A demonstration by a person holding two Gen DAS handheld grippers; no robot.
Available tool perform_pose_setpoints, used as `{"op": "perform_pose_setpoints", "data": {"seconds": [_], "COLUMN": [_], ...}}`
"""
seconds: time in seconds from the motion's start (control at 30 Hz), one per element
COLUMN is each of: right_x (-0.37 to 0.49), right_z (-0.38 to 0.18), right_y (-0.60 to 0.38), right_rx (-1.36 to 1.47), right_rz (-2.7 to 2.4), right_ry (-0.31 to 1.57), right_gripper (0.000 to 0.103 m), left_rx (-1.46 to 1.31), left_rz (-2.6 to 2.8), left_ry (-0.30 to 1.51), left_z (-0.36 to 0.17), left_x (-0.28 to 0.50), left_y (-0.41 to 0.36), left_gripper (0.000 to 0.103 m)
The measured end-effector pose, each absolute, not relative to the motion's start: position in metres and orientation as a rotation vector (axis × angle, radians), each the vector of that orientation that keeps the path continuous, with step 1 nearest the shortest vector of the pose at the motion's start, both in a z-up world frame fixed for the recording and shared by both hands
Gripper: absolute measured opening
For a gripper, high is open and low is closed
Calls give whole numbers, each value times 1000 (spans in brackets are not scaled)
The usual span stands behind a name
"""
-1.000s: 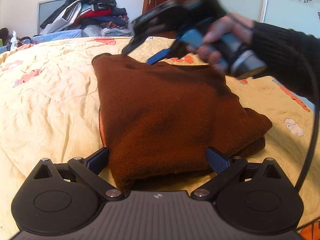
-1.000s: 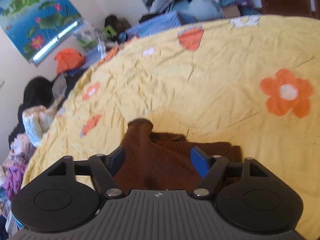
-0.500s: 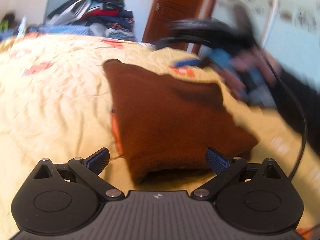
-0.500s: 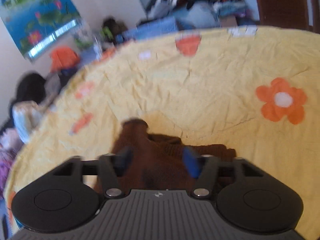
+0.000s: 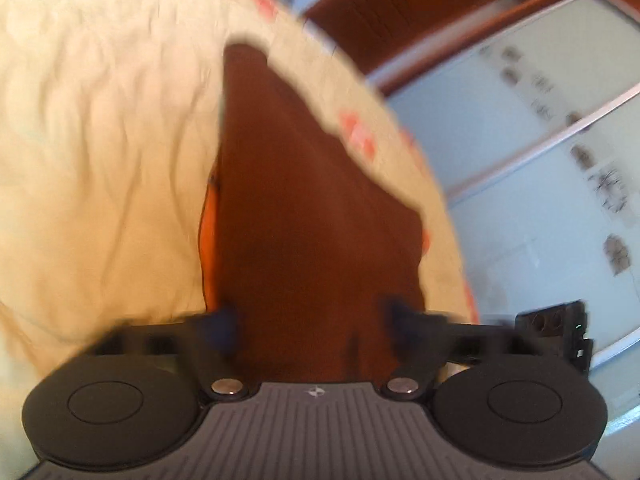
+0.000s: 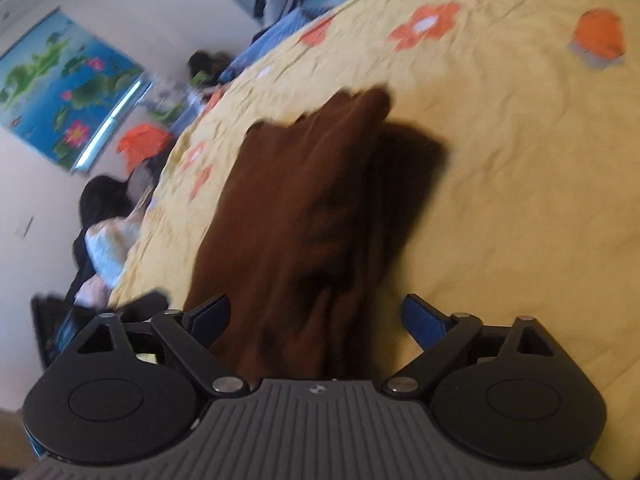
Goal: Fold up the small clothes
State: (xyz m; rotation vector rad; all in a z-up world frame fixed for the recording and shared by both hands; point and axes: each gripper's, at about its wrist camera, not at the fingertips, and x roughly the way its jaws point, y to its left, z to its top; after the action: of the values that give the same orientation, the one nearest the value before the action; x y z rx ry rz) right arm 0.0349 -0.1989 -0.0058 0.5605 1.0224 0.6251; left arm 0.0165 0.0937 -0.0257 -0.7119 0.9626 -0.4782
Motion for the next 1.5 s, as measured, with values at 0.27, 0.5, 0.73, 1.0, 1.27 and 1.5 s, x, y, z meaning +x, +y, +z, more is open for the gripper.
{"op": "perform_pose_setpoints", "data": {"seconds": [0.27,0.5,0.73,1.0,1.27,1.5], "right_x": [14,21,104,142,117,159], "right_z": [2,25,32,-1,52,38], "right_y": [-198,-229,-223,-225,-219,-127], "right_rx": [476,571,606,495,456,256], "right_rz": [698,648,552,515,499,578], "right_ry": [1022,883,885,937,771,911], "right_gripper": [24,76,66,18,50,67], "left_rx": [-422,-129,35,127,63,141], "left_rz": [-431,-347,-447,-469,-473,-450], "left_ry": [978,779,689,726,700,728], "left_z": [4,40,37,2,25,11], "left_x": [-12,-53,-37,-33,-23,-6], "left_y": [78,57,3,-21,1,-18], "left_gripper": [21,70,87,87,87,87]}}
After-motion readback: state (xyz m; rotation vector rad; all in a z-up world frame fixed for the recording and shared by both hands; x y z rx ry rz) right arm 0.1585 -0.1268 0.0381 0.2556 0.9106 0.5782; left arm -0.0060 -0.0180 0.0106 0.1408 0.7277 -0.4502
